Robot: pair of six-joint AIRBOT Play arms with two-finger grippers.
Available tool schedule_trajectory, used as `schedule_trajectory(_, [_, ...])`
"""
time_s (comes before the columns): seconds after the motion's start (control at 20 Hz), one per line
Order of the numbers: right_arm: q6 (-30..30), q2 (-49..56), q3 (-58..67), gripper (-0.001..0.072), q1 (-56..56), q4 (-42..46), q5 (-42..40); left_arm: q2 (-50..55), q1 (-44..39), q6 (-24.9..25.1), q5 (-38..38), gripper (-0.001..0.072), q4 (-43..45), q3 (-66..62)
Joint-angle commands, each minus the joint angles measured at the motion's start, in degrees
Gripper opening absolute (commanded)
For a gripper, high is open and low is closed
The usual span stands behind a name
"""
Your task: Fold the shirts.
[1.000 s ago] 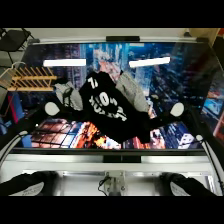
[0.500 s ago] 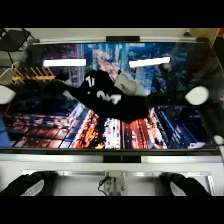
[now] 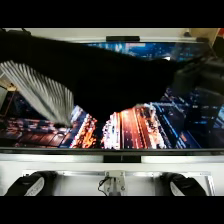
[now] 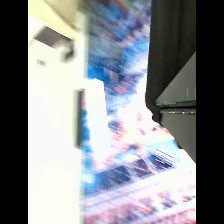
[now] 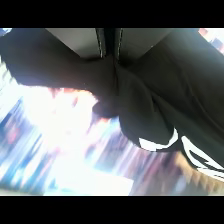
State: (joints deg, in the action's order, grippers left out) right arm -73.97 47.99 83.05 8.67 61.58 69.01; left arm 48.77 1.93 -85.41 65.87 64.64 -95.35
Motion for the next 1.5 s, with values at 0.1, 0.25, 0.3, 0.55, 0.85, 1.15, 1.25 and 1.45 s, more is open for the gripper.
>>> schedule_trajectory(0.1, [-0.48,-0.72,1.68,0.0067,0.07,-5.68,4.13,-0.63,1.14,-1.31,-12.39,0.0058,-2.12,-0.35])
schedule_trajectory(0.25, [-0.48,-0.70,6.25,0.0067,0.09,-8.61,-9.79,0.96,1.11,-1.42,-29.57,0.0058,-12.90,-0.35])
schedule_trajectory(0.3, [-0.31,-0.70,7.37,0.0067,0.09,-11.54,-13.31,2.10,1.03,-1.31,-32.22,0.0058,-16.68,-0.35])
schedule_trajectory(0.55, [-1.03,-0.02,7.93,0.0067,0.09,-18.05,-5.16,12.96,-3.98,2.08,-32.50,0.0058,-18.38,-0.35])
schedule_trajectory(0.85, [-21.24,2.32,-11.50,0.0068,0.07,3.45,3.58,32.96,-8.94,2.25,-32.22,0.0058,-18.40,-0.35])
schedule_trajectory(1.15, [-30.08,14.27,-28.28,0.0068,0.02,11.67,-26.10,51.69,-15.34,2.21,-15.80,0.0119,-18.40,-0.35])
schedule_trajectory(1.25, [-30.10,19.30,-28.22,0.0068,0.02,7.65,-28.81,54.84,-15.04,2.16,-8.66,0.0720,-18.43,-0.37])
schedule_trajectory(1.45, [-27.34,20.37,-28.00,0.0068,0.00,6.40,-29.42,54.27,-4.37,-2.25,13.49,0.0720,-18.32,-6.36])
